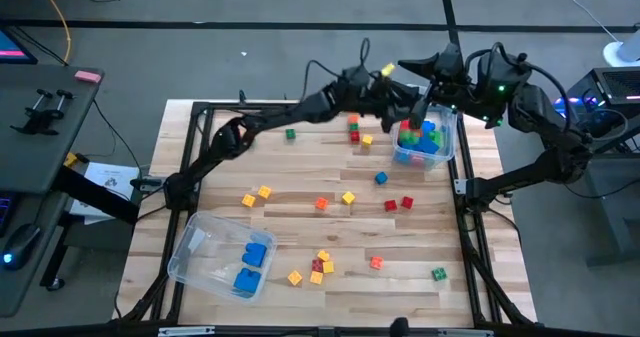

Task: Sort blocks by size
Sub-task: Put the large green game piece into the right transparent bin, then put the large blue game piece into the right transparent bin

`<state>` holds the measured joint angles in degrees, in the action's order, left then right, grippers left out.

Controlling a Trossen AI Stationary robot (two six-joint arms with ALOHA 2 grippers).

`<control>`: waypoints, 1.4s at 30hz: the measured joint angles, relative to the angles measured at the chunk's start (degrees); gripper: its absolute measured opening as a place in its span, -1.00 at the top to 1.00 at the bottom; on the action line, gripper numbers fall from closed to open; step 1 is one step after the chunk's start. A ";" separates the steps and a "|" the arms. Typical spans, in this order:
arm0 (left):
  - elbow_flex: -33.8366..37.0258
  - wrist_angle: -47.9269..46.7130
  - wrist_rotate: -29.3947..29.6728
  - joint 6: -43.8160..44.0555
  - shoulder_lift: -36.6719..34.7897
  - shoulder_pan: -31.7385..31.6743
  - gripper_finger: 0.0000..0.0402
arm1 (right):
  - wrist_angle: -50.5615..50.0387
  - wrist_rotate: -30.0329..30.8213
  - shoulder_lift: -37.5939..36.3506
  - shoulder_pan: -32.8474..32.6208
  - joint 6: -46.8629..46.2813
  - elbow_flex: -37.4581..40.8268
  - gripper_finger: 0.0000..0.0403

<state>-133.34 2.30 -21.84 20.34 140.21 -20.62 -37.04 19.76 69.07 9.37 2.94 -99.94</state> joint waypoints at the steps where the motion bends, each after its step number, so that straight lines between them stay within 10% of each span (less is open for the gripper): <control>1: 0.00 -1.89 -0.21 0.19 -0.98 -0.42 -0.17 | 0.02 -0.01 -0.03 0.01 0.57 0.00 -0.22; 9: 0.17 -39.15 -22.55 -9.10 -13.03 -2.16 -0.28 | -0.06 0.01 -0.03 0.01 3.51 0.00 -0.22; 14: 4.65 -68.03 -16.13 -25.36 -25.01 5.05 -0.25 | -3.09 -0.01 -0.03 0.01 5.07 0.00 -0.22; 19: 22.12 -68.38 -1.78 -21.93 -42.84 16.72 -0.25 | -8.65 0.02 -0.03 0.02 7.28 0.00 -0.22; 24: 46.92 -61.69 18.63 0.80 -63.93 27.28 -0.25 | -13.30 0.02 -0.03 0.02 8.11 0.00 -0.22; 29: 63.12 -62.96 26.63 35.05 -78.25 41.64 -0.25 | -15.08 0.01 -0.03 0.02 9.13 0.00 -0.22; 42: 79.31 -48.35 26.84 84.53 -69.22 60.64 -0.25 | -15.06 0.37 -0.03 0.02 7.58 0.00 -0.22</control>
<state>-54.03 -46.05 5.00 104.87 70.99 40.02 -52.10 20.13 69.04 9.39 10.52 -99.94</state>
